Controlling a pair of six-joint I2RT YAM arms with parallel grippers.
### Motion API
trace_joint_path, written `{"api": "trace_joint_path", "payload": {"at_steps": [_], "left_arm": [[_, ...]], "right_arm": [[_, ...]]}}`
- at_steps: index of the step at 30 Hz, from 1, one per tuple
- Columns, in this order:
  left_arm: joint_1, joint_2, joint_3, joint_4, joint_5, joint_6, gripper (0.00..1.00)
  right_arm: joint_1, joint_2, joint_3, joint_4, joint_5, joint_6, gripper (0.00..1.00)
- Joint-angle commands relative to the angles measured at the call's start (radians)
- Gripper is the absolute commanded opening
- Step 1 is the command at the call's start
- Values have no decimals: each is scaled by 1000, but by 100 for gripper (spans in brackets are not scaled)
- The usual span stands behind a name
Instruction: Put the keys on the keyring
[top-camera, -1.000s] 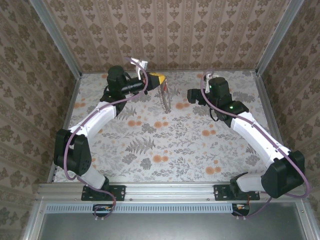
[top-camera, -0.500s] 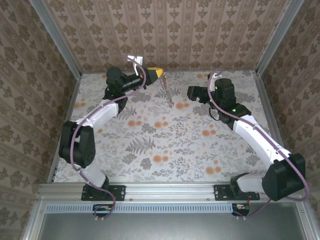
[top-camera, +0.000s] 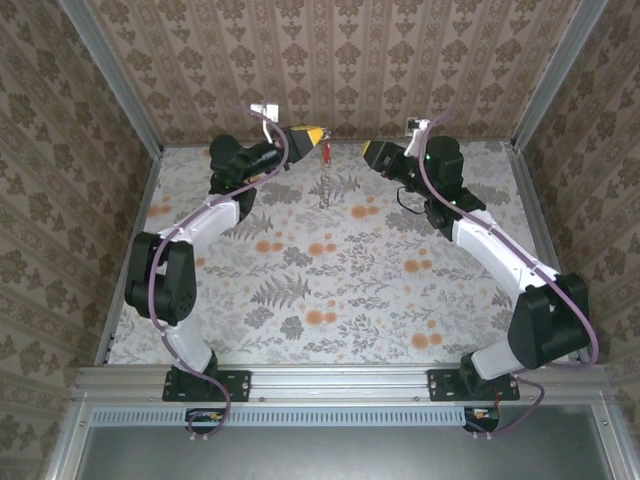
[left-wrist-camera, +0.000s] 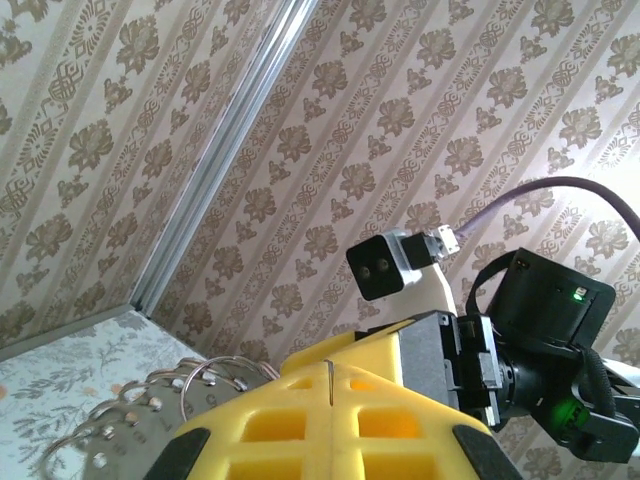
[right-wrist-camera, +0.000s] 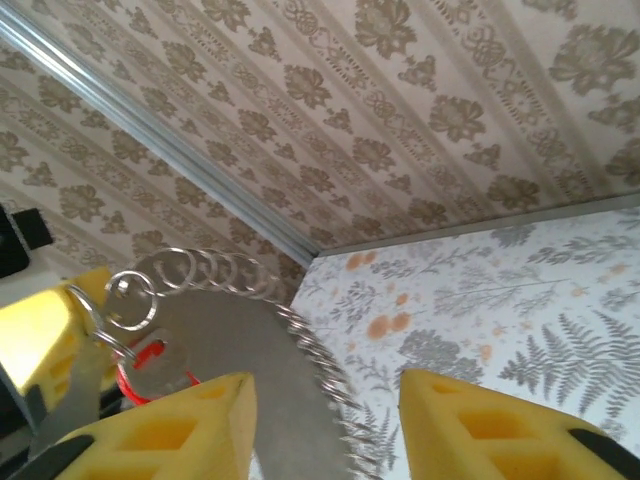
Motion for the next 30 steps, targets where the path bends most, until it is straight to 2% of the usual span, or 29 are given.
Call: {"api": "trace_joint_path", "payload": {"at_steps": [1, 5, 16, 30], "left_arm": [[-16, 7, 33, 91, 29, -42, 0], [-31, -11, 18, 47, 25, 0, 0], [-63, -16, 17, -9, -3, 52, 0], [-76, -31, 46, -105, -24, 126, 0]], "right_arm": [[-3, 33, 63, 70, -75, 71, 36], [4, 63, 93, 82, -102, 92, 29], [37, 77, 119, 52, -131, 80, 28], [72, -18, -9, 19, -138, 45, 24]]}}
